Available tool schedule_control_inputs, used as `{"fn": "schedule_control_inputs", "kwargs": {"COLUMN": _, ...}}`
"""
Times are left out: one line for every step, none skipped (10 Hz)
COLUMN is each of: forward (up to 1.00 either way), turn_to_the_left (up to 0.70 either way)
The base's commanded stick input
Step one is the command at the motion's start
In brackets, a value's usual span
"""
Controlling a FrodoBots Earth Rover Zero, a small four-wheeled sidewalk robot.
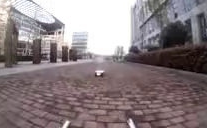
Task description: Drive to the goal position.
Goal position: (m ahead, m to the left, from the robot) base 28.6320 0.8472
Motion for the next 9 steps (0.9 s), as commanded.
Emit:
{"fn": "schedule_control_inputs", "kwargs": {"forward": 0.70, "turn_to_the_left": -0.14}}
{"fn": "schedule_control_inputs", "kwargs": {"forward": 0.70, "turn_to_the_left": -0.14}}
{"fn": "schedule_control_inputs", "kwargs": {"forward": 0.70, "turn_to_the_left": -0.14}}
{"fn": "schedule_control_inputs", "kwargs": {"forward": 0.70, "turn_to_the_left": -0.14}}
{"fn": "schedule_control_inputs", "kwargs": {"forward": 0.70, "turn_to_the_left": -0.14}}
{"fn": "schedule_control_inputs", "kwargs": {"forward": 0.70, "turn_to_the_left": -0.14}}
{"fn": "schedule_control_inputs", "kwargs": {"forward": 0.70, "turn_to_the_left": -0.14}}
{"fn": "schedule_control_inputs", "kwargs": {"forward": 0.70, "turn_to_the_left": -0.14}}
{"fn": "schedule_control_inputs", "kwargs": {"forward": 0.70, "turn_to_the_left": -0.14}}
